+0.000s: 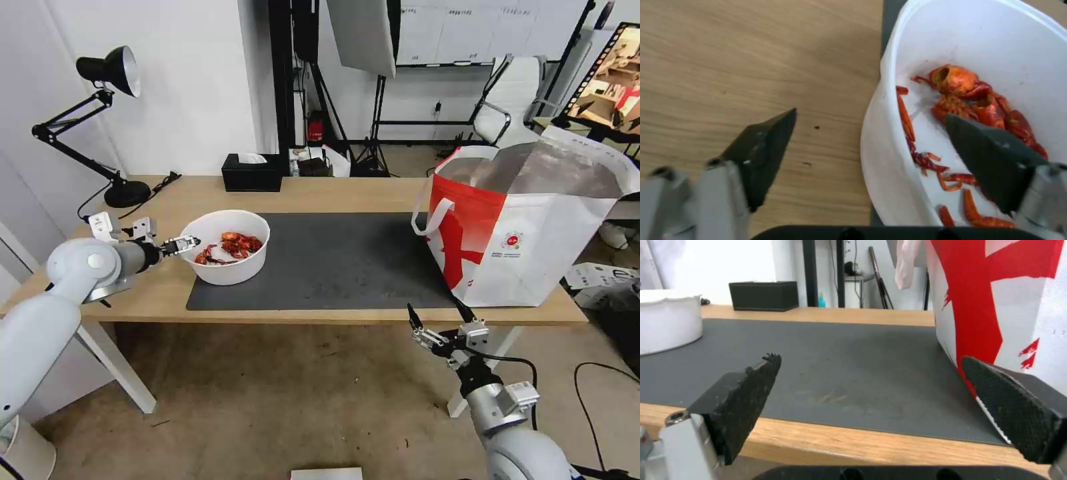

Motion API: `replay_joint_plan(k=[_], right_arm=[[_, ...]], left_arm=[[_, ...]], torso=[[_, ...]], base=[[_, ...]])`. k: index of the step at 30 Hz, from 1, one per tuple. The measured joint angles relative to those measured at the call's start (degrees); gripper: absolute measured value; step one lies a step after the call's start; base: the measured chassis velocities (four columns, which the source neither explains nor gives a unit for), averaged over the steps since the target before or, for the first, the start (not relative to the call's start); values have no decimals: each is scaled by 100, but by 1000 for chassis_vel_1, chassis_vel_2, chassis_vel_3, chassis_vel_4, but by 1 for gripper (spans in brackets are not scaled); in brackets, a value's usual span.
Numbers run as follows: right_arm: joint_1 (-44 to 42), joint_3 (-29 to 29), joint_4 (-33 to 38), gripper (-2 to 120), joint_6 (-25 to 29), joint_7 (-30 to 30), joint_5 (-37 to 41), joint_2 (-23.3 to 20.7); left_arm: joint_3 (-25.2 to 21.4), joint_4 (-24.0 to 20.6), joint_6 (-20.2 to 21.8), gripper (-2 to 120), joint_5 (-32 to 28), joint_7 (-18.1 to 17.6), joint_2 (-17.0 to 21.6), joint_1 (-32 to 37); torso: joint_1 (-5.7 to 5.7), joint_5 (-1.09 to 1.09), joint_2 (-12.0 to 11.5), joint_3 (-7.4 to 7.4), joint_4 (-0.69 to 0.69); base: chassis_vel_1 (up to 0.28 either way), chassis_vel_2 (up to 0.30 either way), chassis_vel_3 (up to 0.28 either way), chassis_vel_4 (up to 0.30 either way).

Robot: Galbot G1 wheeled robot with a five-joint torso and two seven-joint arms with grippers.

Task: Pick up the trash from the table and place it into the takeout bag.

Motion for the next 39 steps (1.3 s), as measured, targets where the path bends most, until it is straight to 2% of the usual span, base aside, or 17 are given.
replay_joint_plan(k=[5, 8, 10, 11, 13, 14, 15, 16, 20, 22, 23, 25, 26, 27, 29, 35, 39], right_arm=[[0, 0, 0, 100, 0, 0, 0, 0], [0, 0, 0, 100, 0, 0, 0, 0], [0, 0, 0, 100, 0, 0, 0, 0], [0, 0, 0, 100, 0, 0, 0, 0], [0, 0, 0, 100, 0, 0, 0, 0], [0, 0, 0, 100, 0, 0, 0, 0], [0, 0, 0, 100, 0, 0, 0, 0], [0, 0, 0, 100, 0, 0, 0, 0], [0, 0, 0, 100, 0, 0, 0, 0], [0, 0, 0, 100, 0, 0, 0, 0], [0, 0, 0, 100, 0, 0, 0, 0], [0, 0, 0, 100, 0, 0, 0, 0], [0, 0, 0, 100, 0, 0, 0, 0], [0, 0, 0, 100, 0, 0, 0, 0], [0, 0, 0, 100, 0, 0, 0, 0], [0, 0, 0, 100, 0, 0, 0, 0], [0, 0, 0, 100, 0, 0, 0, 0]], left_arm=[[23, 29, -48, 64, 6, -7, -39, -15], [28, 36, -78, 56, 3, -6, -41, -15], [85, 56, -129, 45, -3, -2, -41, -24], [85, 56, -129, 45, -3, -2, -41, -24], [105, 71, -168, 35, -38, 1, -61, -48], [105, 71, -168, 35, -38, 1, -61, -48], [105, 71, -187, 28, -55, 1, -80, -51], [105, 71, -187, 28, -55, 1, -80, -51], [81, 5, -338, 10, -59, 20, -117, -46], [60, -40, -408, 7, -56, 42, -134, -39], [35, -129, -577, 1, 9, 140, -154, -20], [32, -316, -1095, 0, 276, 371, -194, 20], [32, -316, -1095, 0, 276, 371, -194, 20], [50, -454, -1477, 0, 469, 493, -234, 25], [116, -651, -1858, 0, 729, 603, -304, -4], [384, -1070, -2159, 0, 925, 658, -408, -266], [598, -1159, -2234, 0, 995, 658, -501, -555]], torso=[[0, 0, 0, 0, 0], [0, 0, 0, 0, 0], [0, 0, 1, 0, 0], [0, 0, 1, 0, 0], [0, 0, 0, 0, 0], [0, 0, 0, 0, 0], [0, 0, 0, 0, 0], [0, 0, 0, 0, 0], [0, 0, 0, 0, 0], [0, 0, 0, 0, 0], [0, 0, 0, 0, 0], [0, 0, 1, 0, 0], [0, 0, 1, 0, 0], [0, 0, 1, 0, 1], [0, 0, 1, 0, 0], [0, 1, 1, 0, -1], [0, 1, 1, 0, 0]], base=[[0, 0, 0, 0], [0, 0, 0, 0], [0, 0, 0, 0], [0, 0, 0, 0], [0, 0, 0, 0], [0, 0, 0, 0], [0, 0, 0, 0], [0, 0, 0, 0], [0, 0, 0, 0], [0, 0, 0, 0], [0, 0, 0, 0], [0, 0, 0, 0], [0, 0, 0, 0], [0, 0, 0, 0], [0, 0, 0, 0], [0, 0, 0, 0], [0, 0, 0, 0]])
